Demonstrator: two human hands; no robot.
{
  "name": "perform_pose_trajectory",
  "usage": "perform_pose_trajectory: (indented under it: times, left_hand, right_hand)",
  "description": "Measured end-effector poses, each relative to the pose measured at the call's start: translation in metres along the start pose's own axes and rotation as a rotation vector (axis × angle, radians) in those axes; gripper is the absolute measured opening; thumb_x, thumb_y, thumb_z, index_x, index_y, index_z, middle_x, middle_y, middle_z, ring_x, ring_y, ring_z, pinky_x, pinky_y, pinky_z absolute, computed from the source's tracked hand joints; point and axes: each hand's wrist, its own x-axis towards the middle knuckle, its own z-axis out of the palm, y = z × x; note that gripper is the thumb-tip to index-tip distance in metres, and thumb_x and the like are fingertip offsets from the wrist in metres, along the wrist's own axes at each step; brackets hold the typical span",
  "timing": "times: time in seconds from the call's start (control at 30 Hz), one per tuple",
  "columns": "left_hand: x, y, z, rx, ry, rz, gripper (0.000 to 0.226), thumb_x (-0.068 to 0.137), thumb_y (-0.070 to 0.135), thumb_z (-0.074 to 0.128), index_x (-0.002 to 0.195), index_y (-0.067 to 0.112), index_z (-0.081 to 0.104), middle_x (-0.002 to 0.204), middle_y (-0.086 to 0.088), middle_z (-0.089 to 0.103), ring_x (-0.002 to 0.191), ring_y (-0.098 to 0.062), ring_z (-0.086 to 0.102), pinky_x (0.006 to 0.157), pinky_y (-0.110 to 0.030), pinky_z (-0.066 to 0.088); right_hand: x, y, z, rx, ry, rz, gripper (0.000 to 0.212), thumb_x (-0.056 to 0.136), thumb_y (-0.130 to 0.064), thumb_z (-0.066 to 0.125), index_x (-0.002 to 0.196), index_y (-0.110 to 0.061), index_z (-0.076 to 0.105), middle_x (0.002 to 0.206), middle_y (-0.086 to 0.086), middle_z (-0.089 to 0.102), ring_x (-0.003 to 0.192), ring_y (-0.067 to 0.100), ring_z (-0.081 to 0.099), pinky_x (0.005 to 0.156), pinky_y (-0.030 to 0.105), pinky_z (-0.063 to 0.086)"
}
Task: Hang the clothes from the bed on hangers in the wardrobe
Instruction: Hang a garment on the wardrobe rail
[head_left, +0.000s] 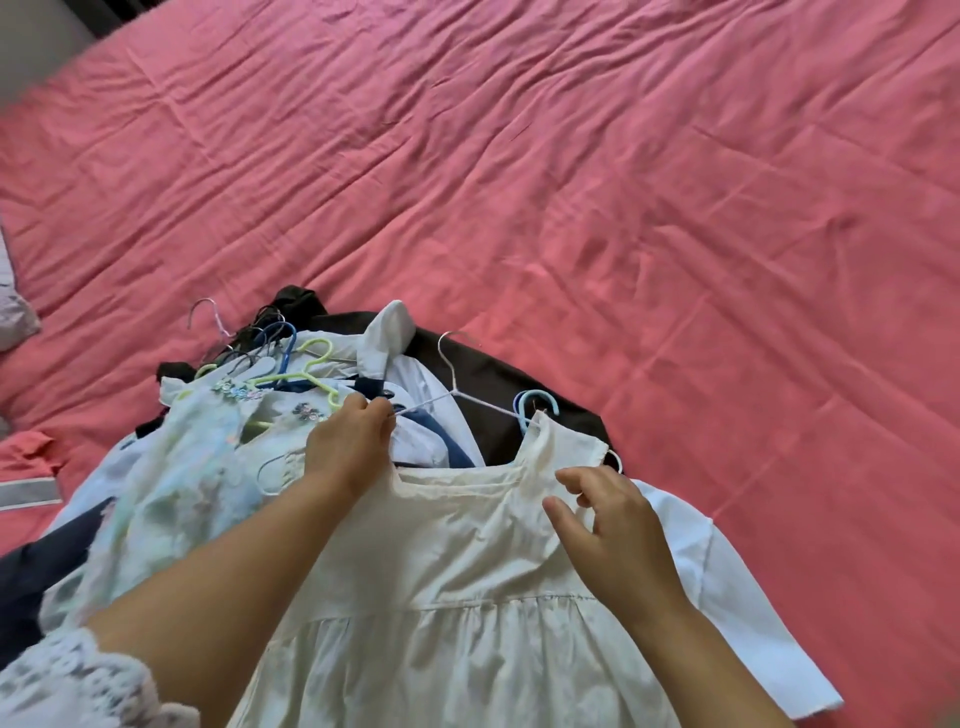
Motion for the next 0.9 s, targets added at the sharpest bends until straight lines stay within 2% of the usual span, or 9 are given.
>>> perform_pose_trajectory:
  times: [0.13,0.23,0.37,0.47,0.57,0.67,0.73,0.83,0.9]
  left_hand:
    - [-0.029,0.001,-0.031,-0.209,0.238,0.192,0.014,0.092,0.033,0.049,0.095,0.025,0.061,0.087,-0.005,0.057,0.069,-0.034,0.059,0.055,-0.033,0.044]
    - [-0.066,0.007,-0.057,-0.256,0.298,0.349,0.016,0.089,0.039,0.043,0.097,0.029,0.053,0.083,0.000,0.060,0.063,-0.028,0.061,0.049,-0.031,0.047]
    - [-0.115,0.007,-0.082,-0.312,0.362,0.417,0.014,0.091,0.036,0.043,0.097,0.030,0.053,0.082,0.002,0.059,0.056,-0.028,0.059,0.044,-0.034,0.047]
    - [-0.147,0.001,-0.100,-0.367,0.381,0.454,0.014,0.092,0.037,0.044,0.097,0.031,0.055,0.085,0.008,0.057,0.057,-0.026,0.060,0.044,-0.035,0.048]
    - [-0.179,-0.002,-0.126,-0.420,0.443,0.476,0.013,0.090,0.037,0.044,0.096,0.031,0.055,0.089,0.012,0.052,0.060,-0.019,0.059,0.044,-0.032,0.048]
    - [-0.221,-0.006,-0.156,-0.529,0.515,0.494,0.015,0.088,0.038,0.045,0.094,0.031,0.056,0.090,0.015,0.053,0.067,-0.010,0.056,0.049,-0.029,0.048]
    - [-0.248,-0.007,-0.171,-0.617,0.532,0.501,0.017,0.085,0.042,0.046,0.093,0.032,0.057,0.089,0.016,0.055,0.070,-0.007,0.057,0.055,-0.031,0.050]
    - [-0.305,-0.012,-0.192,-0.708,0.556,0.592,0.021,0.081,0.046,0.047,0.094,0.033,0.058,0.088,0.016,0.057,0.073,-0.007,0.058,0.059,-0.033,0.051]
    - [-0.341,-0.016,-0.201,-0.740,0.571,0.662,0.023,0.081,0.048,0.046,0.095,0.034,0.057,0.090,0.016,0.057,0.075,-0.006,0.056,0.060,-0.033,0.051]
  right_hand:
    - [0.000,-0.015,-0.010,0.032,0.110,-0.007,0.043,0.077,-0.034,0.054,0.111,-0.011,0.064,0.108,0.001,0.063,0.103,0.021,0.056,0.086,0.021,0.036]
    - [0.000,-0.026,-0.018,-0.037,0.226,-0.075,0.055,0.075,-0.028,0.059,0.126,-0.009,0.056,0.125,0.007,0.058,0.117,0.024,0.050,0.102,0.026,0.028]
    - [-0.017,-0.044,-0.030,-0.108,0.196,-0.134,0.063,0.074,-0.027,0.060,0.135,-0.015,0.049,0.139,0.008,0.049,0.130,0.026,0.042,0.109,0.030,0.019]
    - [-0.047,-0.063,-0.036,-0.142,0.168,-0.129,0.060,0.077,-0.030,0.065,0.134,-0.020,0.050,0.134,0.003,0.054,0.131,0.027,0.041,0.106,0.037,0.022]
    - [-0.086,-0.084,-0.043,-0.191,0.291,-0.133,0.062,0.070,-0.047,0.053,0.123,-0.015,0.061,0.117,0.009,0.063,0.117,0.031,0.053,0.101,0.046,0.029]
    - [-0.141,-0.114,-0.054,-0.185,0.561,-0.143,0.062,0.070,-0.047,0.049,0.119,-0.011,0.061,0.120,0.013,0.060,0.116,0.029,0.047,0.099,0.036,0.024]
    - [-0.181,-0.140,-0.059,-0.127,0.720,-0.161,0.054,0.073,-0.042,0.052,0.114,-0.009,0.061,0.112,0.010,0.061,0.105,0.029,0.053,0.093,0.031,0.028]
    - [-0.260,-0.185,-0.054,-0.057,0.841,-0.231,0.049,0.076,-0.040,0.053,0.114,-0.011,0.062,0.097,0.000,0.063,0.091,0.023,0.057,0.084,0.028,0.033]
    - [-0.306,-0.204,-0.049,-0.061,0.903,-0.257,0.052,0.077,-0.041,0.053,0.119,-0.012,0.060,0.098,-0.002,0.060,0.095,0.016,0.051,0.086,0.024,0.031]
